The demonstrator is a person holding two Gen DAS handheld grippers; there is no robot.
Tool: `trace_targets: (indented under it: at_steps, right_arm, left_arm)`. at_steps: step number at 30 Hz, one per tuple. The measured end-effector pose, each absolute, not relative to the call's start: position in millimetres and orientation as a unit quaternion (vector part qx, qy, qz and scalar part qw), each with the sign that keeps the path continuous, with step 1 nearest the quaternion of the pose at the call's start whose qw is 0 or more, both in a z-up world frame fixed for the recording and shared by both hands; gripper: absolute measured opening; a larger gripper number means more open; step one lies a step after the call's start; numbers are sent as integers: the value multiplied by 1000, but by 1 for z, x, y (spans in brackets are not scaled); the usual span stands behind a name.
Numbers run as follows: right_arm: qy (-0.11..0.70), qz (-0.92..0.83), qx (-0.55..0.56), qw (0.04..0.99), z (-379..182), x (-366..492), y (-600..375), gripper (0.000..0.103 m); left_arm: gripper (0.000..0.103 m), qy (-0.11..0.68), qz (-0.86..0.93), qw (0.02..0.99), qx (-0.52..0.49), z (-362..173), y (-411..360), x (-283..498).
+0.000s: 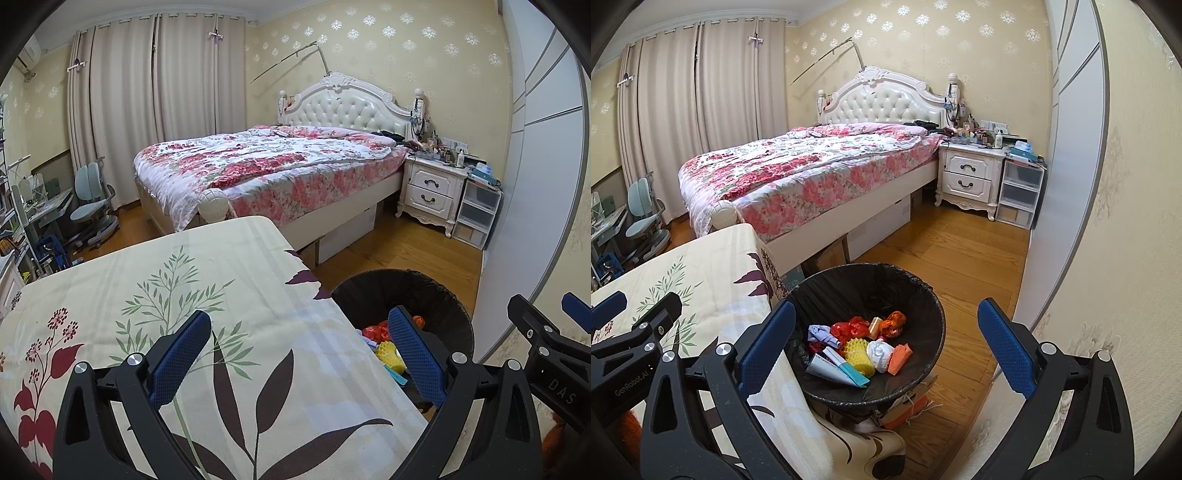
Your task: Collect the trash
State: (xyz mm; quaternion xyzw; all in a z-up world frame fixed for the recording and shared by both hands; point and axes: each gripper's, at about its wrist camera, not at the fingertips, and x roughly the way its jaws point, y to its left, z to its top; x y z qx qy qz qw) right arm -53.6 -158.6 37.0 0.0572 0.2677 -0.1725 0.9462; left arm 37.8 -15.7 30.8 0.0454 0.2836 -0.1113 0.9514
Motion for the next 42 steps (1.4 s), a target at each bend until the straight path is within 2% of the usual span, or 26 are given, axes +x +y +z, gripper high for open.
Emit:
trace_targets:
  at_steps: [42]
  right_arm:
    - [275,-172,59,944,26,-57,-159,97]
  left_arm:
    - [96,288,-109,950,48,21,-22,35]
